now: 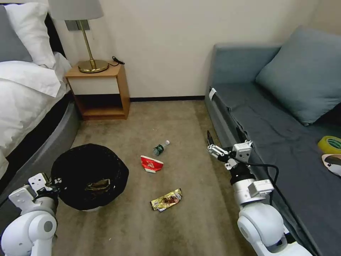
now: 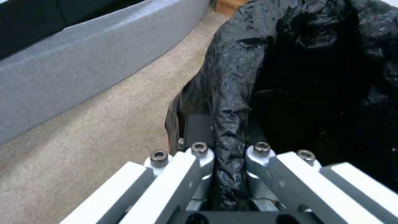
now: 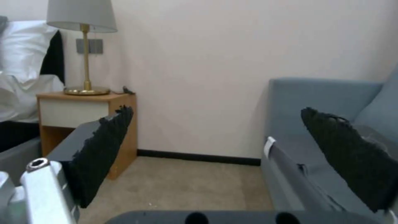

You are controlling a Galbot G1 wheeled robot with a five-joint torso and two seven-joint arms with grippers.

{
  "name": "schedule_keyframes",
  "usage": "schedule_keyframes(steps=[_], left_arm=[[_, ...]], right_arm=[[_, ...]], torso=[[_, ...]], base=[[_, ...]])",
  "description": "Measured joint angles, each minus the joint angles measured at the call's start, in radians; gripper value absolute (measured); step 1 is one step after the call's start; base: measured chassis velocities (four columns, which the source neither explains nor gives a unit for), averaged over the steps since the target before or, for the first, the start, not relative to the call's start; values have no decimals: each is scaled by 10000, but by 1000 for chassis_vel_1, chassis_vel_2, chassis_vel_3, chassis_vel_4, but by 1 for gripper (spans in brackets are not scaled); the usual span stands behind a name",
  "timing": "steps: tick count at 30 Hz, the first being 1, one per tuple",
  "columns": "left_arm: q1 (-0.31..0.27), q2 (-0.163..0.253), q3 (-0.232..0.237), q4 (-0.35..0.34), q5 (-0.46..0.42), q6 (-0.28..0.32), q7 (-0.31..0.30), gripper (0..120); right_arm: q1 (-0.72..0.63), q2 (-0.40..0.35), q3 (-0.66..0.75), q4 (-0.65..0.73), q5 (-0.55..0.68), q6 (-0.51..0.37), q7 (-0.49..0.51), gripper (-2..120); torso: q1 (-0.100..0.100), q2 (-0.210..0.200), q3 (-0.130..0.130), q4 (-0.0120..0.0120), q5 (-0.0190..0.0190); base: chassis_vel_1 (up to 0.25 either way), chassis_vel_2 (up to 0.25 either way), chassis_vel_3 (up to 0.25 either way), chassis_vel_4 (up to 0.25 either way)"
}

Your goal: Pick up the trash bin, then pick up the garbage on the floor and place it into the trash bin.

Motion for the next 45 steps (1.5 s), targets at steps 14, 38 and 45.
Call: schedule_keyframes(steps=[14, 38, 45], left_arm=[[-104, -52, 22, 127, 95, 23, 12, 4], [-45, 82, 55, 198, 29, -5, 64, 4], [19, 38, 64, 111, 51, -13, 72, 4]], right_arm=[[450, -99, -294, -469, 59, 4, -3, 100], [3662, -1784, -2815, -3536, 1398, 1290, -4263, 100], [4383, -1867, -3149, -4541, 1123, 1214, -6555, 100]], torso=[[1, 0, 0, 0, 0], [1, -1, 0, 1, 1], [2, -1, 0, 0, 1]], base=[[-72, 84, 74, -83], [-18, 15, 17, -12], [0, 0, 0, 0]])
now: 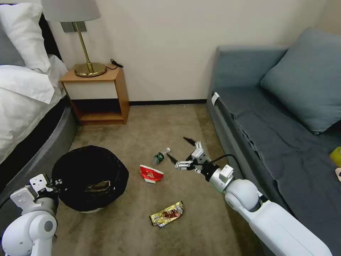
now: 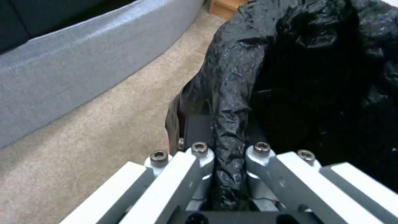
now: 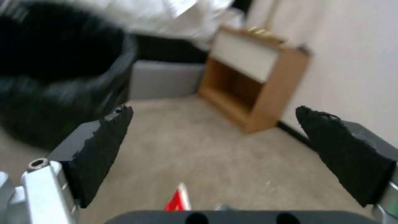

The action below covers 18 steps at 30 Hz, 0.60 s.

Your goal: Pick up the trash bin, then pick up the garbage on the floor and place it into the trash bin.

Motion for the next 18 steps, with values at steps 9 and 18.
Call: schedule_keyframes(steps=[9, 18], left_arm=[[134, -61, -29, -81, 101, -3, 12, 4], [261, -207, -71, -53, 320, -26, 47, 4]], right_arm=[[2045, -410, -1909, -1981, -1163, 231, -2354, 100], [3761, 31, -4069, -4235, -1883, 953, -3311, 100]], torso=[[0, 0, 0, 0, -1], [0, 0, 0, 1, -1]], base=[[0, 0, 0, 0], [0, 0, 0, 0]])
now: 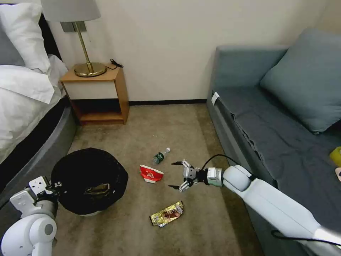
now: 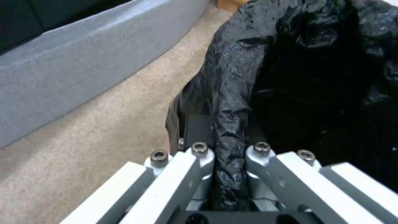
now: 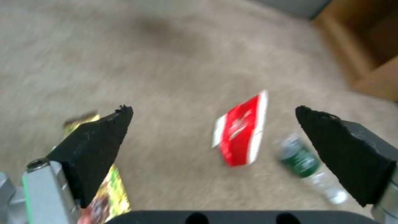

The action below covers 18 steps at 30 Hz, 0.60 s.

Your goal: Pick up the trash bin, then pick up the garbage on the floor and place it into the trash bin.

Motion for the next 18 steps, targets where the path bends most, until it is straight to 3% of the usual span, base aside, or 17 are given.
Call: schedule_keyframes(steps=[10, 18], left_arm=[[158, -89, -180, -52, 57, -27, 15, 4], [312, -142, -330, -70, 58, -91, 52, 4]], right_arm=[[905, 783, -1725, -2179, -405, 563, -209, 100], [1371, 1999, -2297, -3959, -852, 1083, -146, 100]], torso=[[0, 0, 0, -2, -2], [0, -1, 0, 0, 0]], base=[[0, 0, 0, 0], [0, 0, 0, 0]])
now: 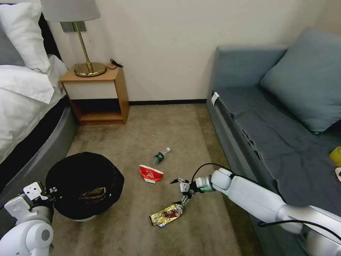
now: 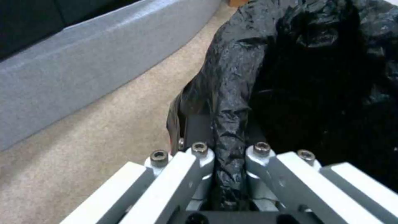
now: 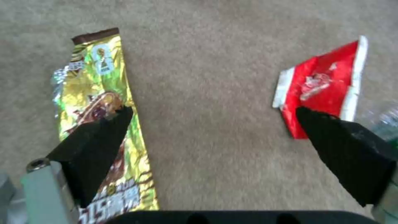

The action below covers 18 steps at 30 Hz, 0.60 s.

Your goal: Pick up the trash bin, then pick up the garbage on the floor and place it into the trash bin.

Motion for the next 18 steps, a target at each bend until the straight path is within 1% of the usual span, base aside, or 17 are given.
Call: schedule_keyframes(steps=[1, 6, 18], left_arm=[[23, 0, -19, -17, 2, -2, 0, 4], [53, 11, -78, -34, 4, -2, 0, 4], [84, -14, -80, -82, 35, -18, 0, 4]], right_arm=[[38, 179, -30, -227, -82, 42, -6, 100], [71, 429, -140, -621, -245, 64, -26, 100], [264, 375, -548, -1039, -475, 64, -358, 100]], torso=[[0, 1, 0, 1, -1], [0, 0, 0, 0, -1], [0, 1, -1, -3, -1]], base=[[0, 0, 0, 0], [0, 0, 0, 0], [0, 0, 0, 0]])
